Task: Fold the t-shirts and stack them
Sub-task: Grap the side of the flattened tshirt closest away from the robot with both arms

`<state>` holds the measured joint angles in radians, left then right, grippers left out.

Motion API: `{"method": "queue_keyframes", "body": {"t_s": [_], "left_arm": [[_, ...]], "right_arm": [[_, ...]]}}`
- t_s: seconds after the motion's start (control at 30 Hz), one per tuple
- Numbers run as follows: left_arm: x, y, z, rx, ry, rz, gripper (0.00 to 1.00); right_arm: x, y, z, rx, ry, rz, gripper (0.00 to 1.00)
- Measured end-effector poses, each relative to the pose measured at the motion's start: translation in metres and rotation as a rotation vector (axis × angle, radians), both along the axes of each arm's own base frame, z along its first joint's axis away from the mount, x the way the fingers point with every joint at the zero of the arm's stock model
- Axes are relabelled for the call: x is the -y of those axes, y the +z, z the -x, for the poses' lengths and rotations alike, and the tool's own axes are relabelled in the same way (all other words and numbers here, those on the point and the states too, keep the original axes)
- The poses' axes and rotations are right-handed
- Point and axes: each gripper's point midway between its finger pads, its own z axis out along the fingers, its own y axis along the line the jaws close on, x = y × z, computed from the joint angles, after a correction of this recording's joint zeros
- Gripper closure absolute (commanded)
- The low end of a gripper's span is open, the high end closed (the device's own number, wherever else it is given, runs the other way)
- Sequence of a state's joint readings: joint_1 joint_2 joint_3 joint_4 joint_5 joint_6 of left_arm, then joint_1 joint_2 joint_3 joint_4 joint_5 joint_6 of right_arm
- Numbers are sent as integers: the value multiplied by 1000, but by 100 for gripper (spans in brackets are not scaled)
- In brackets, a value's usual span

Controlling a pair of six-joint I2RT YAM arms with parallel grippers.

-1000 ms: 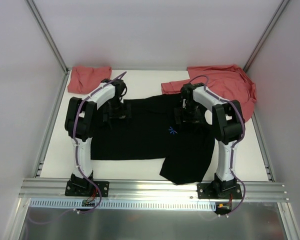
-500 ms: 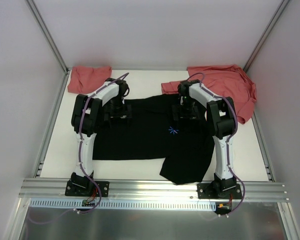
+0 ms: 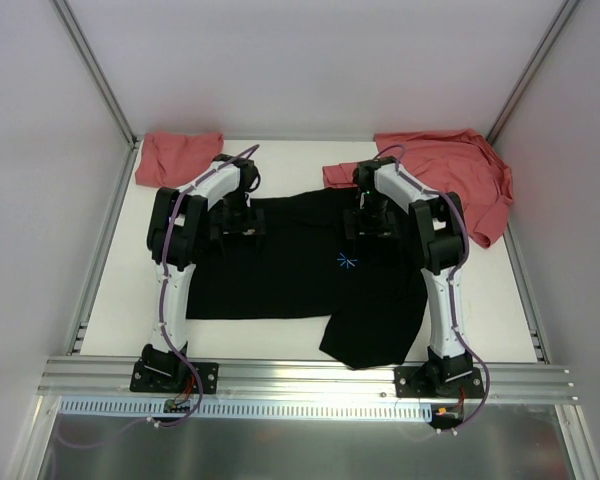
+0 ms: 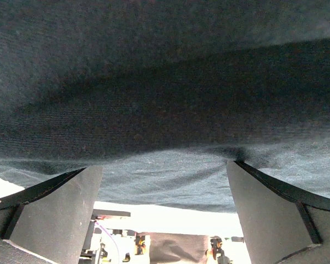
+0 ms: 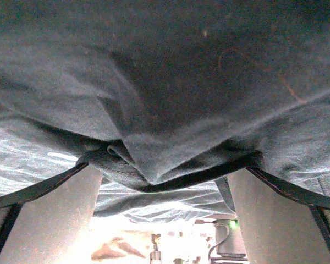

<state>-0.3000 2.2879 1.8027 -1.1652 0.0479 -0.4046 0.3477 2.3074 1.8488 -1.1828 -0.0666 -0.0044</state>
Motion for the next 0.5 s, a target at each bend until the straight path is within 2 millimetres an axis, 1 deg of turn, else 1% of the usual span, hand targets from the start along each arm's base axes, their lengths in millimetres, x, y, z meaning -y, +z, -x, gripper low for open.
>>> {"method": "queue_keyframes", "body": {"t_s": [0.17,0.27,0.33,0.5], "left_arm": [[1,-1,-4,16,0,6,1],[3,-1,-10,38,0,13,1],[6,-1,-18,67,0,22,1],[15,-2,-50,137,0,41,1]], "right_arm": [[-1,0,-5,-11,-11,15,0],[-2,0,-14,-1,-24,16,1],[-4,0,-26,21,-40,9,1],[-4,2,-56,85,-90,-15,0]]}}
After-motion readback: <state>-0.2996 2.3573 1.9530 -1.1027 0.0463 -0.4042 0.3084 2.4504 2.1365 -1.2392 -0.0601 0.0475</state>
